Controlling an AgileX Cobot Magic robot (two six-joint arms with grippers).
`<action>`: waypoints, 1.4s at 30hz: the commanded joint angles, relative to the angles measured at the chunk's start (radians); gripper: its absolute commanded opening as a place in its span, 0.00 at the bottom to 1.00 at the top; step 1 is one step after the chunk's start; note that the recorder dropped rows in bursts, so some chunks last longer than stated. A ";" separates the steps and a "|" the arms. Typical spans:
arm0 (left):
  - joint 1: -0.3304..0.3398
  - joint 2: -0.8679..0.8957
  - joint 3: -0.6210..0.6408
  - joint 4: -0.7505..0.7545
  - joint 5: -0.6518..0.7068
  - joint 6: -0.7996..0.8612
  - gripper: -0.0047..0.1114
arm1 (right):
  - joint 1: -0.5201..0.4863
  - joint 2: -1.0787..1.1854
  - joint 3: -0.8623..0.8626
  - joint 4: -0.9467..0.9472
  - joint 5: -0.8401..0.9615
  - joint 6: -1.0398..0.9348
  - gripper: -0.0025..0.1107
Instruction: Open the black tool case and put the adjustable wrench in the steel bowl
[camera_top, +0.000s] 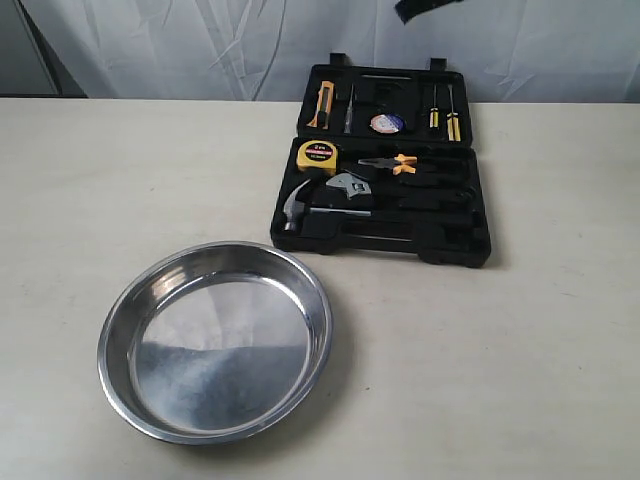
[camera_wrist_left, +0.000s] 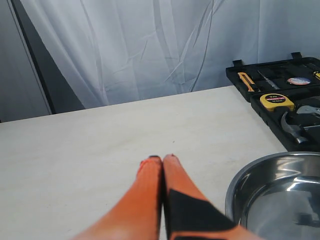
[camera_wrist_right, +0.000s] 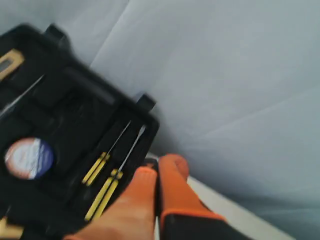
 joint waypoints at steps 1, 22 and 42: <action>-0.001 0.004 -0.002 -0.002 -0.005 -0.001 0.04 | -0.003 -0.007 -0.004 0.274 0.254 -0.211 0.01; -0.001 0.004 -0.002 -0.002 -0.005 -0.001 0.04 | -0.003 0.122 0.000 0.881 0.516 -0.528 0.01; -0.001 0.004 -0.002 -0.002 -0.005 -0.001 0.04 | -0.099 0.224 -0.015 0.336 -0.169 -0.172 0.01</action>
